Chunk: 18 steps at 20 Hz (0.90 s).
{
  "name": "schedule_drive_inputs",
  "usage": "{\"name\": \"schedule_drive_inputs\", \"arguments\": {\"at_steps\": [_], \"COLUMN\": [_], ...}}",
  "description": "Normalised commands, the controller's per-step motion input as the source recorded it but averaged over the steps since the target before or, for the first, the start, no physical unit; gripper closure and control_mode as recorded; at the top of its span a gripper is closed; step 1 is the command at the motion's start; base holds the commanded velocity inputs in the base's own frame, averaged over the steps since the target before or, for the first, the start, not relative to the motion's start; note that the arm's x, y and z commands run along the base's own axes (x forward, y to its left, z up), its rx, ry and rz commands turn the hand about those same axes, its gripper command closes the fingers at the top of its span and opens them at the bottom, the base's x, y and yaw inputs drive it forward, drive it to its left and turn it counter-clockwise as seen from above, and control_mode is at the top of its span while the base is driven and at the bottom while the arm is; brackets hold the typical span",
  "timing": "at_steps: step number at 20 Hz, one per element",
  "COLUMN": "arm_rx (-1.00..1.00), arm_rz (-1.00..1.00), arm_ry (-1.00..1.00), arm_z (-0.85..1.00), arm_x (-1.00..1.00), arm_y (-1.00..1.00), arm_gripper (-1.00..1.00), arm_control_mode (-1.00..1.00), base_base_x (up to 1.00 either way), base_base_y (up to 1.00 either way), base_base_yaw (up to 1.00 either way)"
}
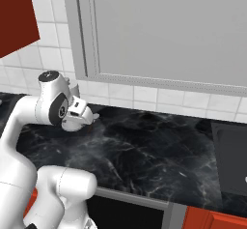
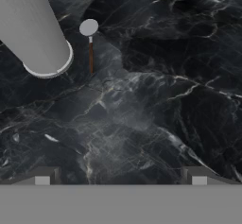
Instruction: Organize the utensils by type. Pick up the wooden spoons from the counter and place them in the open cabinet. Then pick up the metallic utensils from the counter and place them in the open drawer.
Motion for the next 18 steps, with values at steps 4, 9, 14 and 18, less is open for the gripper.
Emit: {"name": "schedule_drive_inputs", "arguments": {"at_steps": [4, 9, 14, 18], "arm_rx": [0.00, 0.17, 0.23, 0.10], "arm_rz": [0.00, 0.11, 0.16, 0.12], "arm_ry": [0.00, 0.00, 0.00, 0.06], "arm_z": [0.00, 0.00, -0.04, -0.19], "arm_x": [0.00, 0.52, 0.74, 0.91], "arm_y": [0.00, -0.12, -0.14, -0.08], "arm_gripper": [-1.00, -1.00, -1.00, -1.00], "arm_control_mode": [1.00, -1.00, -1.00, -1.00], "base_base_x": [0.02, 0.00, 0.00, 0.00], "base_base_y": [-0.03, 0.00, 0.00, 0.00], "base_base_yaw": [0.01, 0.00, 0.00, 0.00]}}
